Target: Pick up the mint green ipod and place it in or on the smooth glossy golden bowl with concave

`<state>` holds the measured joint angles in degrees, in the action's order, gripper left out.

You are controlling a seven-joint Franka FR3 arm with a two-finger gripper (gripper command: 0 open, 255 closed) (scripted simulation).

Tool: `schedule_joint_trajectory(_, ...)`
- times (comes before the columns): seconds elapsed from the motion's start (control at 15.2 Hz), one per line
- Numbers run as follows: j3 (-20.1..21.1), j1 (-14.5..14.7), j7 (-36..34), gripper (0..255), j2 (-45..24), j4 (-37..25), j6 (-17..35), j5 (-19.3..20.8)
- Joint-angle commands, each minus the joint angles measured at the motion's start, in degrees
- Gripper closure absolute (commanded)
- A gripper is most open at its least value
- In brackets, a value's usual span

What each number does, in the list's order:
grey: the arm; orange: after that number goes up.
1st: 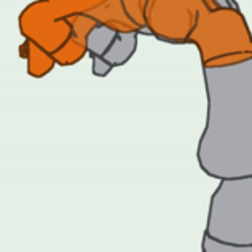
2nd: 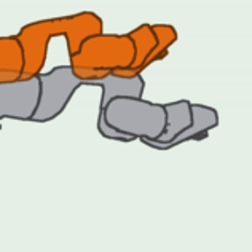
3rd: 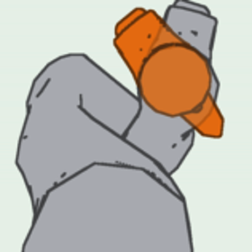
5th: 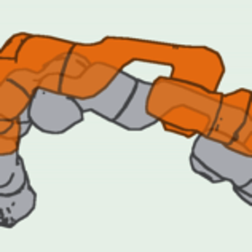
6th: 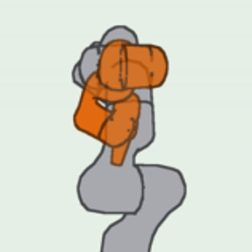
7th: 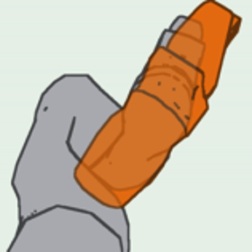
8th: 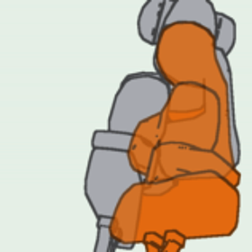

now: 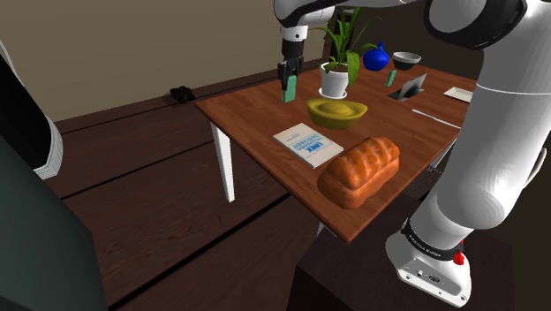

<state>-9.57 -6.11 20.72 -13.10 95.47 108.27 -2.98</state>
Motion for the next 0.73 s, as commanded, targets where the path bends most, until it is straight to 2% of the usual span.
schedule_joint_trajectory(0.0,0.0,0.0,0.0,255,0.2,-1.4,-1.7,0.1)
schedule_joint_trajectory(0.26,-0.1,-0.1,-0.1,255,0.4,-3.8,-4.3,0.1)
schedule_joint_trajectory(0.66,-3.0,-4.2,7.0,255,3.8,-0.2,-4.1,0.2)
